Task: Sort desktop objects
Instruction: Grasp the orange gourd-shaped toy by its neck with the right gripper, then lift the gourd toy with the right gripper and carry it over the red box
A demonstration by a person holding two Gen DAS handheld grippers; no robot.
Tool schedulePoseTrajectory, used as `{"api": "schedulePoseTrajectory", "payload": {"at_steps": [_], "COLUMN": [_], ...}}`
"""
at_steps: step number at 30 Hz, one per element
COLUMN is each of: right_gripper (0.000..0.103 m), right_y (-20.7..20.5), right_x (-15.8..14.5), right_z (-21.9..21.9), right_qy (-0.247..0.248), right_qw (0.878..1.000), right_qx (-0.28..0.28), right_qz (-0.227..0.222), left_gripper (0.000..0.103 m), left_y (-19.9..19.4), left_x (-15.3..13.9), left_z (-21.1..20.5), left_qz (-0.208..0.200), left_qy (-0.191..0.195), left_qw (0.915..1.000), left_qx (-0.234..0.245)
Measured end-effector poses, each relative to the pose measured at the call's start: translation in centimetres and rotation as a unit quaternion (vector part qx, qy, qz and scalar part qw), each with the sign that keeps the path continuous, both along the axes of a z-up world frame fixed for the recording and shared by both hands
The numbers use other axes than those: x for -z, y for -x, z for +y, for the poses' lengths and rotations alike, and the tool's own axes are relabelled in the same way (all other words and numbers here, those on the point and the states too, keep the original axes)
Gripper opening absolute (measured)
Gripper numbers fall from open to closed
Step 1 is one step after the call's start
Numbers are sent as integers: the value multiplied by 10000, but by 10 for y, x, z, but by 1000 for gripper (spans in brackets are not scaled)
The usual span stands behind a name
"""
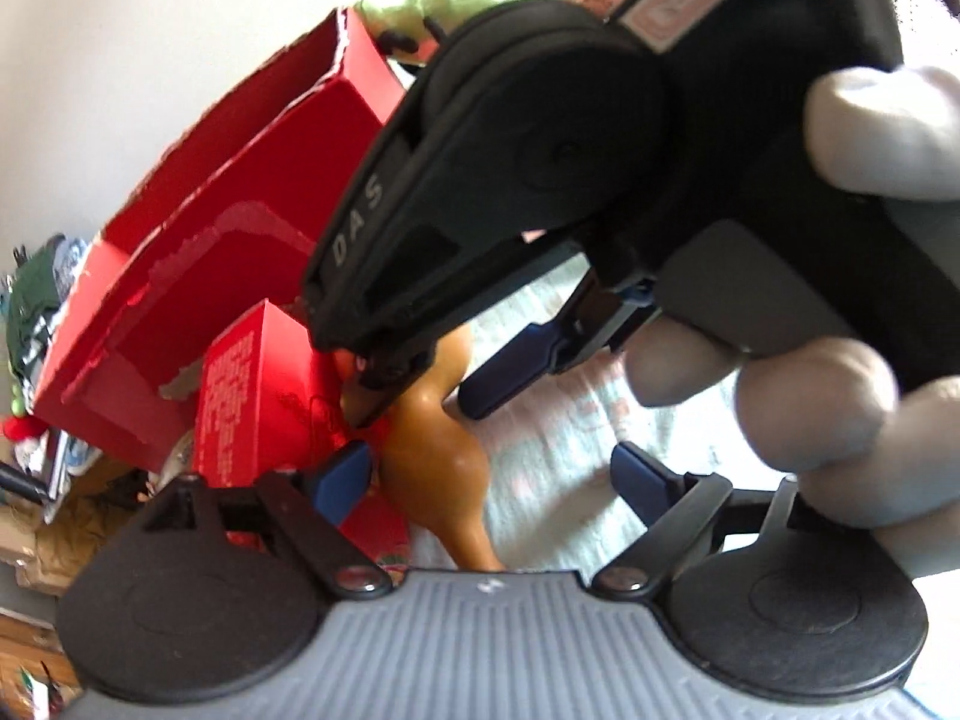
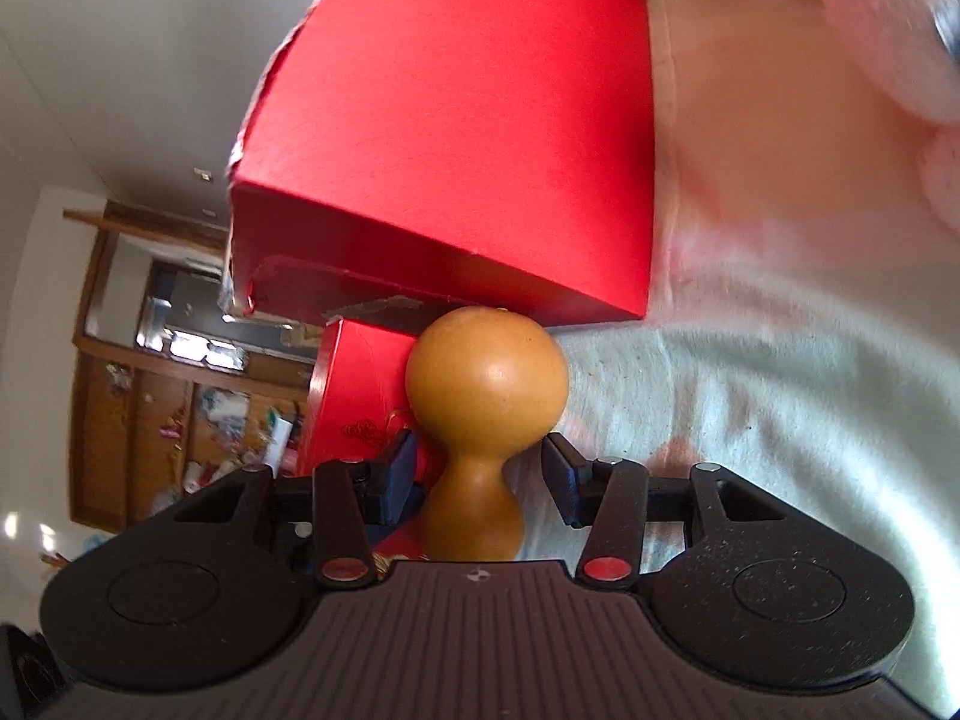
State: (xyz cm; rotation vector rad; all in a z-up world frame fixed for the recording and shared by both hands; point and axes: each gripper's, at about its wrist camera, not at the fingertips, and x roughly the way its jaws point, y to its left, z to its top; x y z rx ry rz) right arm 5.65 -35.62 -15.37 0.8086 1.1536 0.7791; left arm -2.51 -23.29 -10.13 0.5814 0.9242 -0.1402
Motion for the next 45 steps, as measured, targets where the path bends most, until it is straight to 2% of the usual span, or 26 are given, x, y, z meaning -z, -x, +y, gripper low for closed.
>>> {"api": "schedulePoseTrajectory", "payload": {"at_steps": [4,7,11,14,18,22,26,29,31,36,42,45], "right_gripper": [42,29,28,31,31,31,30,30,30,30,30,30], "right_y": [1,6,13,10,0,0,7,16,22,36,37,25], "right_x": [0,-1,-4,-5,-7,-2,2,-3,-7,-34,-87,-119], "right_z": [-10,-19,-33,-31,-24,-26,-38,-52,-63,-86,-103,-92], "right_qy": [-87,-182,-145,-39,19,-141,-213,-165,-201,-292,-374,-320], "right_qw": [9999,9998,9998,10000,9998,9997,9997,9997,9993,9961,9877,9830], "right_qx": [-45,-86,100,-7,-166,-173,-33,123,298,808,1259,1349], "right_qz": [44,44,-36,-67,-57,65,136,96,117,-199,-851,-1203], "left_gripper": [90,92,99,100,95,93,81,80,79,79,79,79], "left_y": [-4,-8,-15,-18,-25,-20,-13,-6,1,-2,-11,-22], "left_x": [-2,-3,-2,0,-1,-2,-10,-17,-23,-53,-110,-136], "left_z": [5,10,11,10,12,15,13,7,-3,-47,-50,-42], "left_qz": [58,149,333,246,266,199,212,224,123,-252,-844,-1114], "left_qy": [130,314,541,549,658,700,907,1150,1173,1397,1774,1888], "left_qw": [9999,9994,9979,9981,9974,9972,9950,9916,9901,9822,9670,9602], "left_qx": [-1,63,136,153,105,185,346,542,756,1229,1622,1728]}}
